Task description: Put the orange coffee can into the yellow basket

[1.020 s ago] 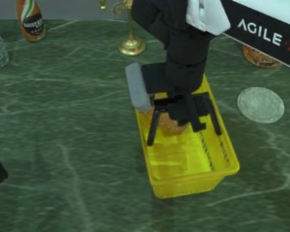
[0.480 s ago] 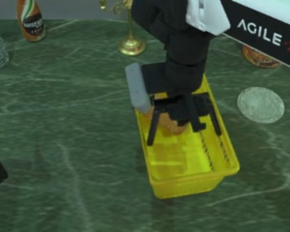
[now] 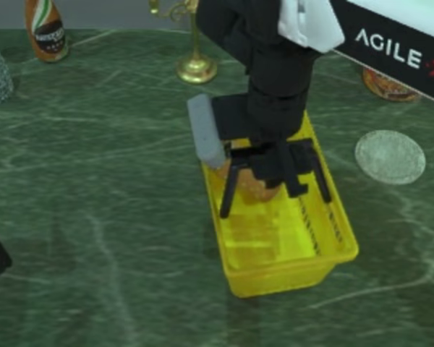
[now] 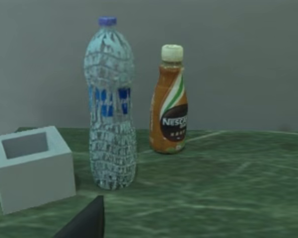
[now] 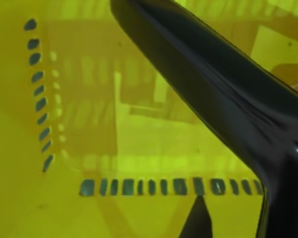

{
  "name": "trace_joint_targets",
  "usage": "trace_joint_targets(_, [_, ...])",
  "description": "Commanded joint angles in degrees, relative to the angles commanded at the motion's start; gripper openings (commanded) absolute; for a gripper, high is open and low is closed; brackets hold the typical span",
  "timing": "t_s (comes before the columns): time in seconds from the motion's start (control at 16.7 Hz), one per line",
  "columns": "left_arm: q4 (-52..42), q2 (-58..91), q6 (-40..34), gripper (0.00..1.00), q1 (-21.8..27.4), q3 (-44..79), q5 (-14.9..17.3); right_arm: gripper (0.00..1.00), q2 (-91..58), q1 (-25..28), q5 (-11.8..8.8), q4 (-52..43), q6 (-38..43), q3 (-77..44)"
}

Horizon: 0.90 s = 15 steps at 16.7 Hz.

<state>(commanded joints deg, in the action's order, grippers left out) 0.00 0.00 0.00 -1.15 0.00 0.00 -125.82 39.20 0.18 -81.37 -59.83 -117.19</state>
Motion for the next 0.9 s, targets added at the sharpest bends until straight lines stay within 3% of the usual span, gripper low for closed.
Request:
trace_joint_targets(0.42, [0.0,0.0,0.0,1.0,0.0,0.0,0.0,0.0,-0.07,-0.08,0.0,-0.22,-0.05,-0.24])
trace_joint_targets(0.9, [0.0,0.0,0.0,1.0,0.0,0.0,0.0,0.0,0.99,-1.68,0.0,-10.89,-2.13,-9.86])
